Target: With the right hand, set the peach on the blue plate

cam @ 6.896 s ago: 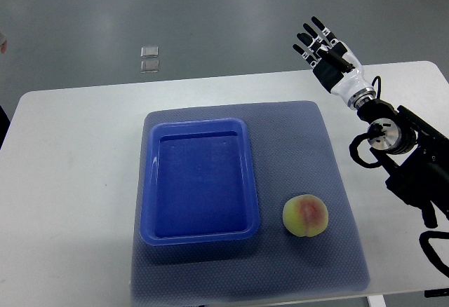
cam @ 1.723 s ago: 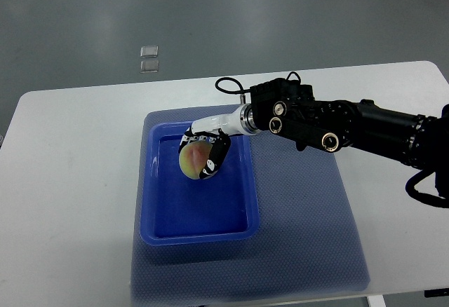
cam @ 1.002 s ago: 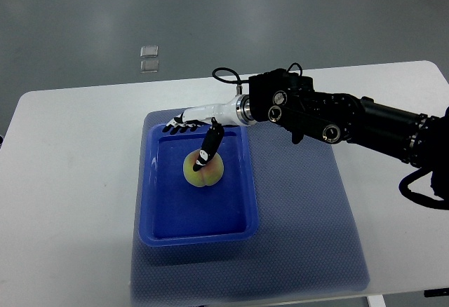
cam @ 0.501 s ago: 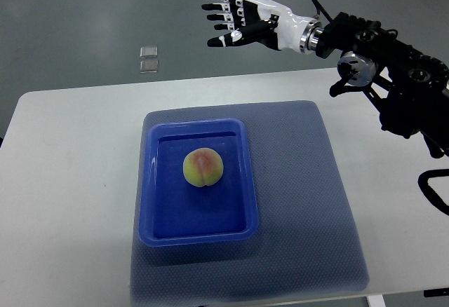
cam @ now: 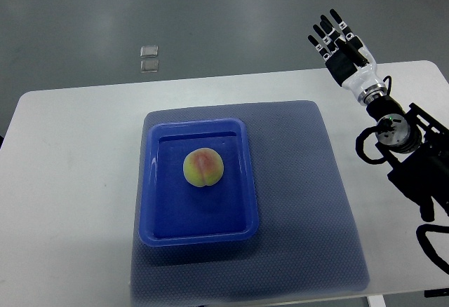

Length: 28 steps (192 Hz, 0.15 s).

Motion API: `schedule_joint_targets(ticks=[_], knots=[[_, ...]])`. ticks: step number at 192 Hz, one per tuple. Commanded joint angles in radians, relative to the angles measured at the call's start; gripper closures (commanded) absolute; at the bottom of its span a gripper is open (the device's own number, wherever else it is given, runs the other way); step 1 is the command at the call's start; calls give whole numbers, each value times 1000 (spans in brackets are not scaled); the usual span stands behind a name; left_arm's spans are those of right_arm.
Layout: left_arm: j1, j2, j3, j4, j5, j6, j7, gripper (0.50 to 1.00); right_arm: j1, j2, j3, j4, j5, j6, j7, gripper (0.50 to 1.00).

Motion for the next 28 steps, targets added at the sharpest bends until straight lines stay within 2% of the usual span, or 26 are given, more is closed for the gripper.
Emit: schedule_joint_targets(ticks=[1, 28], knots=[[0, 0, 0, -1, 0, 0, 4, 500, -19, 18, 1, -9, 21, 0, 8, 568], [0, 0, 0, -1, 0, 0, 4, 500, -22, 30, 4, -9, 22, -2, 8, 568]])
